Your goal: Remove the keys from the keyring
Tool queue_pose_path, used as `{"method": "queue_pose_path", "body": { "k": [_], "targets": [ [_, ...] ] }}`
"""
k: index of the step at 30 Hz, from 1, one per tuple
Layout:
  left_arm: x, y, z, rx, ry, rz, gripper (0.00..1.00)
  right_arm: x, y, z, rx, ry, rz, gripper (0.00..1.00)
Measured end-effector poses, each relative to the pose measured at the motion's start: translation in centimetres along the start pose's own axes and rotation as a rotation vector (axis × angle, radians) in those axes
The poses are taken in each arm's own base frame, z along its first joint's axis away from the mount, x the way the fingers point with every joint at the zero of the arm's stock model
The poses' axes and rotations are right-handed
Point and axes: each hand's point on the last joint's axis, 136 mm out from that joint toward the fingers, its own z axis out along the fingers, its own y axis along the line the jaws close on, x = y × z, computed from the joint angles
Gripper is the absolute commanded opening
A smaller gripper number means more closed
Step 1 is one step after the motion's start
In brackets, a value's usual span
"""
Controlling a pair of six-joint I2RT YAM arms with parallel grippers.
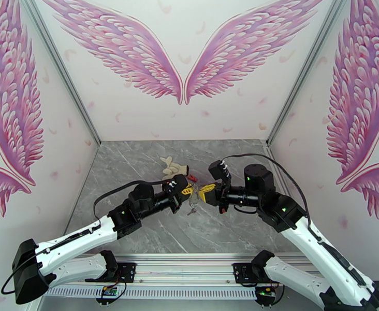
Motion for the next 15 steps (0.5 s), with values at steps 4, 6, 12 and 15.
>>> {"method": "queue_pose_path", "body": {
  "k": [4, 6, 12, 15],
  "targets": [
    [0.1, 0.3, 0.0, -0.01, 0.003, -0.009, 0.07, 0.0, 0.6, -0.1, -0.012, -0.002, -0.041, 0.0],
    [0.0, 0.2, 0.0, -0.004, 0.003, -0.003, 0.07, 0.2, 0.2, 0.1, 0.009, 0.007, -0.044, 0.0],
    [-0.1, -0.2, 0.0, 0.016, -0.002, 0.043, 0.07, 0.3, -1.5, 0.7, 0.052, 0.028, 0.004, 0.22],
    [-0.2, -0.2, -0.1, 0.017, -0.007, 0.066, 0.07, 0.0, -2.5, 0.9, 0.062, 0.027, 0.074, 0.34]
  ]
}}
